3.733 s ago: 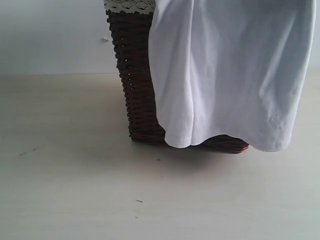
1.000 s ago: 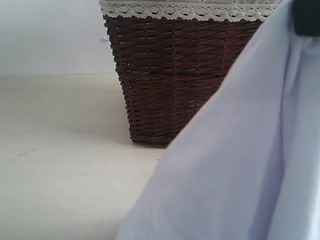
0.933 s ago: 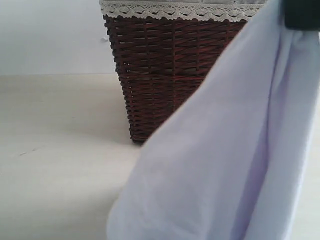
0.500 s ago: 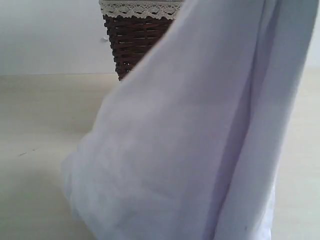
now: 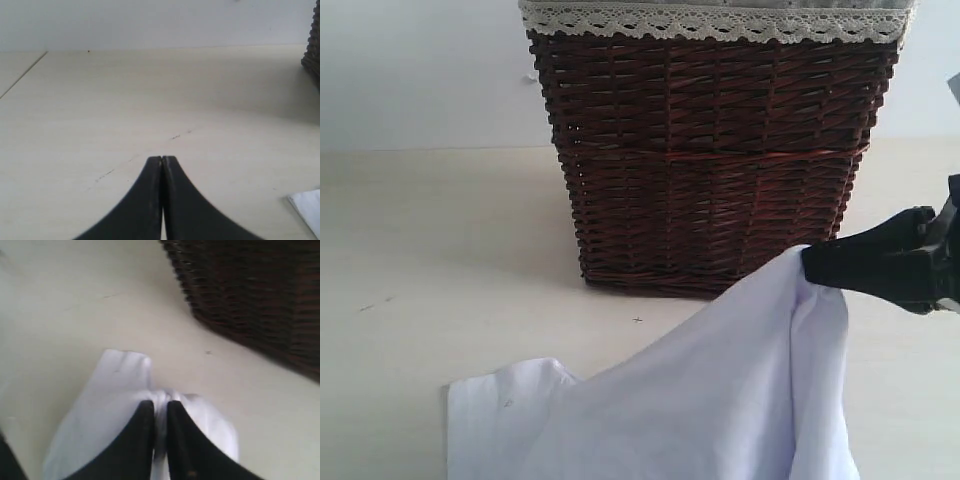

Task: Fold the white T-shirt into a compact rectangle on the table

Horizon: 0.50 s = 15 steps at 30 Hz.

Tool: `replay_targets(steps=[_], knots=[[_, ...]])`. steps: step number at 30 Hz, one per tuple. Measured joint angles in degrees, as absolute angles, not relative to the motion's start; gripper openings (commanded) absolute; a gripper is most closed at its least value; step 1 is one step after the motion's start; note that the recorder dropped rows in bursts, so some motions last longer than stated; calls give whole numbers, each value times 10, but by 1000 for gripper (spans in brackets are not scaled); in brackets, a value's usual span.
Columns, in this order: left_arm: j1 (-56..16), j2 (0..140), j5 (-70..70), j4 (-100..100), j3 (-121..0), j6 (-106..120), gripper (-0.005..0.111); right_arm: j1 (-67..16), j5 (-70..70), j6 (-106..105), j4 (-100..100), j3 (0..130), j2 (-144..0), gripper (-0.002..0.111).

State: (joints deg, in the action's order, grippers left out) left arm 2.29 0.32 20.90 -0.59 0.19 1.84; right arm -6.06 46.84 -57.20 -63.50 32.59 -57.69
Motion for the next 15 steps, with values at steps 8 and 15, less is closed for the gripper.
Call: replay_targets(steps=[8, 15], knots=[[23, 3, 209, -6, 2, 18, 0, -61, 360, -336, -300, 360, -580, 38], [23, 3, 209, -6, 2, 18, 0, -61, 433, -271, -293, 396, -580, 42]])
